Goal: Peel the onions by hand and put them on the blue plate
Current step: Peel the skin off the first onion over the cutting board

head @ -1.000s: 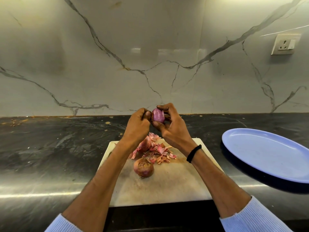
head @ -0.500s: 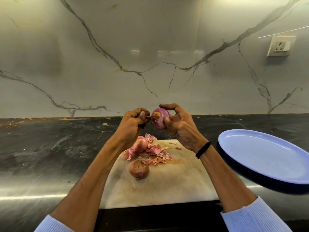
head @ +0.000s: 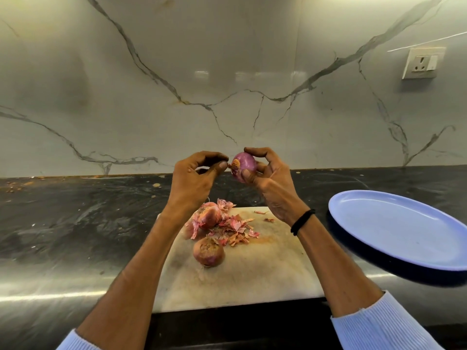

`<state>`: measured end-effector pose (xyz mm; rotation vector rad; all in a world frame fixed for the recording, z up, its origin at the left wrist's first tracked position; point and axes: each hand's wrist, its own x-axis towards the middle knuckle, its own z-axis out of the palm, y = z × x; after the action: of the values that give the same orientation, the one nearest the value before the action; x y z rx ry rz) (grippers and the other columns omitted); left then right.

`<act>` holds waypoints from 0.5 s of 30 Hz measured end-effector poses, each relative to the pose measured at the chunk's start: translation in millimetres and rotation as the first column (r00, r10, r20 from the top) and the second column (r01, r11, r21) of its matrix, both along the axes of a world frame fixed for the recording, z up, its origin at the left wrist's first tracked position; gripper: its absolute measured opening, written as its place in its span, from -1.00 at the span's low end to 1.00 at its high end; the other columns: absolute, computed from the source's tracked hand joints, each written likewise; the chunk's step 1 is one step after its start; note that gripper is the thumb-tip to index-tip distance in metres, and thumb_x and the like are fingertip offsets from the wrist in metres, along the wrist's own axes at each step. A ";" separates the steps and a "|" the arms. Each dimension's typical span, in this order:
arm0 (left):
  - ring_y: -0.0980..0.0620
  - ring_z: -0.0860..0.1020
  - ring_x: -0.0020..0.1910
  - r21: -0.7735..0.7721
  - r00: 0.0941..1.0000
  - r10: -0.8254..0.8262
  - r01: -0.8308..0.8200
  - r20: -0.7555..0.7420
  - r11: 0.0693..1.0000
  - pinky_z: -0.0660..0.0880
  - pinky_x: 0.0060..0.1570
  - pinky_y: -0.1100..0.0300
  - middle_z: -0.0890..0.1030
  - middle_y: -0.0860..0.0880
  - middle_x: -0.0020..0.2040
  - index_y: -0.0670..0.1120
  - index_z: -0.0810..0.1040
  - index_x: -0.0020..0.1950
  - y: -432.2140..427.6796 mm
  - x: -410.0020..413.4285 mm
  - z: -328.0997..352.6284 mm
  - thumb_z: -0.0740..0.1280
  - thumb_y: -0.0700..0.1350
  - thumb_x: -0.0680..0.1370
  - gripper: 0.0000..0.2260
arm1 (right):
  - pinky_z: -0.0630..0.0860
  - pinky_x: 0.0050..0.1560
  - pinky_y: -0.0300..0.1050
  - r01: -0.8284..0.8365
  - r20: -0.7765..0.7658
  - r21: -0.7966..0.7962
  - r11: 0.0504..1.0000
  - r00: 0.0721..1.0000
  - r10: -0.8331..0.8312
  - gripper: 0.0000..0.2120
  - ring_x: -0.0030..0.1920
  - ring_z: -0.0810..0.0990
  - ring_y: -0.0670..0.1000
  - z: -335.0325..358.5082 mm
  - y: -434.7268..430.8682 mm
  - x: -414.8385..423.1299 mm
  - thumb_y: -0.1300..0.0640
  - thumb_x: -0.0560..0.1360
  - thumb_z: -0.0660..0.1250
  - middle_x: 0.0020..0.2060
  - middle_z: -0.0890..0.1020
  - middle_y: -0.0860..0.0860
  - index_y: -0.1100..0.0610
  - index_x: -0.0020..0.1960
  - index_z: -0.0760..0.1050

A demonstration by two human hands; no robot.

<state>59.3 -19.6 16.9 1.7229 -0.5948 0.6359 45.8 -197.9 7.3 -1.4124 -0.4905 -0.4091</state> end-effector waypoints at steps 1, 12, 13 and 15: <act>0.19 0.64 0.02 0.014 0.999 0.020 -0.020 0.039 1.000 0.57 0.05 0.32 0.68 0.08 0.00 -0.06 0.66 0.10 -0.8 0.7 -0.5 0.45 -0.19 0.51 -0.83 | 0.61 0.17 0.03 0.009 0.006 -0.015 1.000 1.000 -0.008 -0.60 0.19 0.62 0.10 -0.2 0.7 -0.1 0.47 0.48 0.38 0.21 0.55 0.01 0.12 0.21 0.44; 0.13 0.67 -0.01 0.177 0.971 0.065 -0.108 0.231 0.978 0.60 0.07 0.25 0.71 -0.04 0.03 -0.14 0.68 0.14 3.9 2.4 -3.6 0.47 -0.13 0.49 -0.76 | 0.62 0.16 0.07 0.031 0.034 -0.109 0.994 0.999 -0.027 -0.58 0.18 0.63 0.12 -2.4 2.6 -0.1 0.47 0.47 0.39 0.15 0.59 0.04 0.16 0.24 0.44; 0.10 0.67 -0.02 0.205 0.962 0.071 -0.127 0.264 0.970 0.61 0.05 0.23 0.71 -0.05 0.02 -0.15 0.69 0.14 5.0 2.8 -3.4 0.47 -0.14 0.50 -0.77 | 0.62 0.15 0.08 0.037 0.033 -0.118 0.992 0.999 -0.033 -0.58 0.17 0.64 0.12 -2.6 2.7 0.1 0.47 0.47 0.40 0.14 0.60 0.04 0.17 0.24 0.43; 0.06 0.67 -0.08 0.257 0.936 0.064 -0.160 0.345 0.953 0.62 -0.01 0.24 0.71 -0.09 -0.02 -0.18 0.70 0.11 6.8 2.7 -2.0 0.48 -0.17 0.50 -0.79 | 0.63 0.14 0.09 0.051 0.032 -0.140 0.989 0.998 -0.047 -0.58 0.15 0.65 0.13 -3.4 2.6 1.0 0.47 0.47 0.40 0.14 0.61 0.08 0.18 0.24 0.44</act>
<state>62.0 -12.7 14.9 1.9406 -0.8607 0.9757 46.8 -195.3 3.8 -1.5589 -0.5161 -0.4417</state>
